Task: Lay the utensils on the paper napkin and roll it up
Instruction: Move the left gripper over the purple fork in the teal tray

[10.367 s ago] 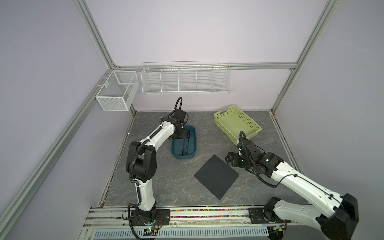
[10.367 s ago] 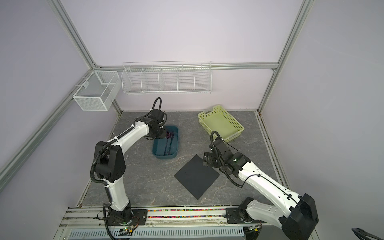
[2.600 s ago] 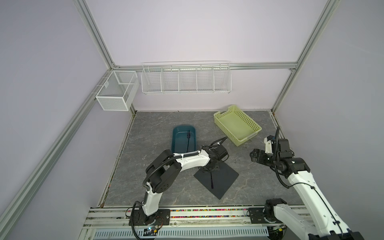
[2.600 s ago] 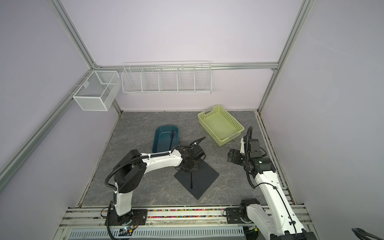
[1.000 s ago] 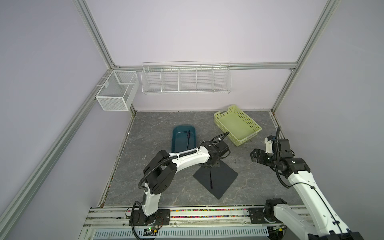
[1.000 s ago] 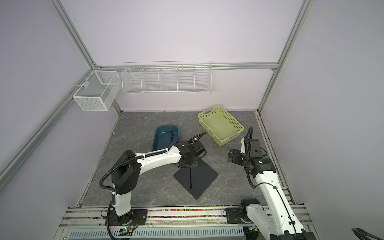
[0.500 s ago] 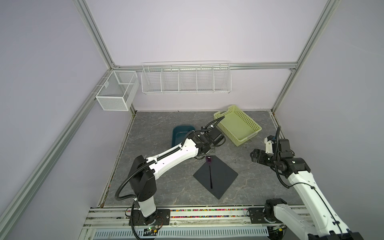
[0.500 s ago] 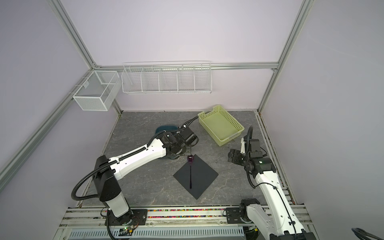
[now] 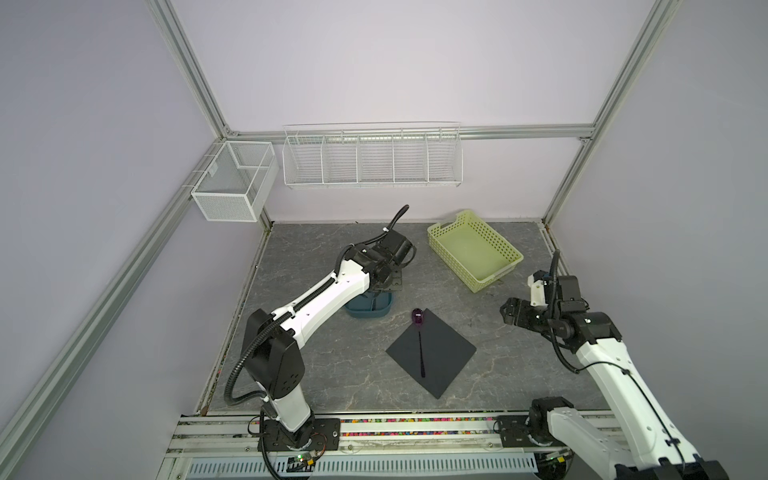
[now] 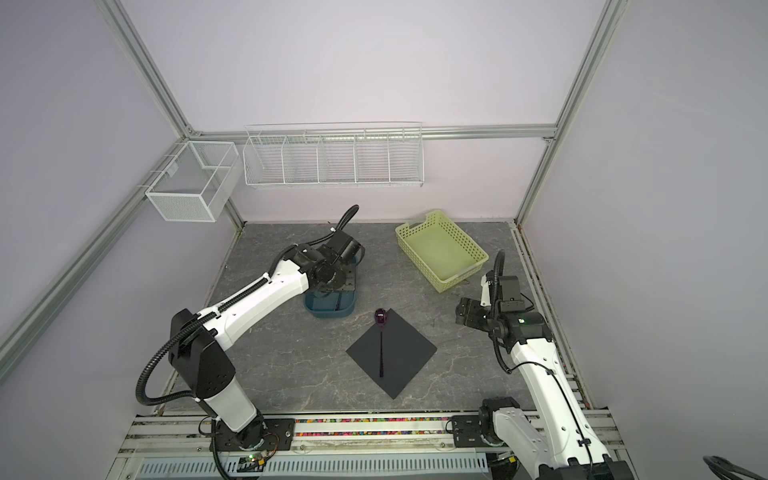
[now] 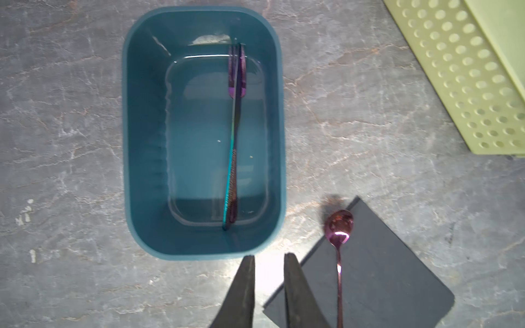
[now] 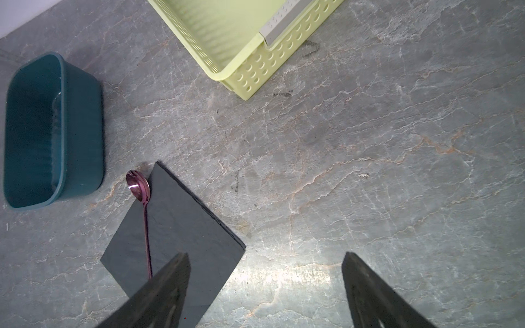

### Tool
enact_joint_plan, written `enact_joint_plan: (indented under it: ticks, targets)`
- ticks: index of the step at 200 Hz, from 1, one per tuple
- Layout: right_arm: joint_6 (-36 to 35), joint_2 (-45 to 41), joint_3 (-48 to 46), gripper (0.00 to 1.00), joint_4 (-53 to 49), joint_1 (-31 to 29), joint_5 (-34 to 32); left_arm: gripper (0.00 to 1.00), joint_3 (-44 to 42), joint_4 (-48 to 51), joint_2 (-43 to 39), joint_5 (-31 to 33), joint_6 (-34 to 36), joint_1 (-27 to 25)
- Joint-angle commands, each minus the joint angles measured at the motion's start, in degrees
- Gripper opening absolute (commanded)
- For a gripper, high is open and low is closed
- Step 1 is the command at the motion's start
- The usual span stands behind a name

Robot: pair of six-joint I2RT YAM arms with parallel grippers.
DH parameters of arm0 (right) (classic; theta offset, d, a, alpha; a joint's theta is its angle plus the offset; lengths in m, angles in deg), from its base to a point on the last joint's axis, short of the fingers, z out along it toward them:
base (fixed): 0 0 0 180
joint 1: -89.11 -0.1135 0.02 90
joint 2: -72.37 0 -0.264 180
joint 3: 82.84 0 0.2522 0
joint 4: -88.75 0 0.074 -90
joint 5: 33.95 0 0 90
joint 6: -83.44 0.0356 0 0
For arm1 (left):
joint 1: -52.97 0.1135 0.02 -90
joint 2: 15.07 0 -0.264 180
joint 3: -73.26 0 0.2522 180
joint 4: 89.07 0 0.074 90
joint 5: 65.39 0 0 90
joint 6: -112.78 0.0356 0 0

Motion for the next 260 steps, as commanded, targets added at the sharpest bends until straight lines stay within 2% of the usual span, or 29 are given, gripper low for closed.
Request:
enact_joint_plan:
  ticks: [1, 36, 106, 179, 260]
  targets:
    - [-0.81, 1.08, 2.94, 0.87, -0.7, -0.09, -0.72, 0.19, 1.82, 0.71, 2.34, -1.82, 4.51, 2.93]
    - [-0.81, 2.34, 4.29, 0.86, -1.46, -0.18, -1.46, 0.17, 3.48, -0.51, 7.04, -4.48, 7.81, 7.74]
    - [0.48, 4.88, 4.96, 0.86, -0.94, -0.44, -2.19, 0.11, 6.39, -2.69, 16.55, -7.86, 10.99, 12.7]
    - [0.33, 6.47, 6.64, 0.87, -1.48, -0.84, -2.96, 0.13, 7.5, -4.43, 22.67, -12.15, 11.81, 13.61]
    - [0.16, 6.36, 7.2, 0.87, -2.21, -1.15, -3.3, 0.13, 6.41, -5.85, 25.39, -12.71, 11.79, 13.71]
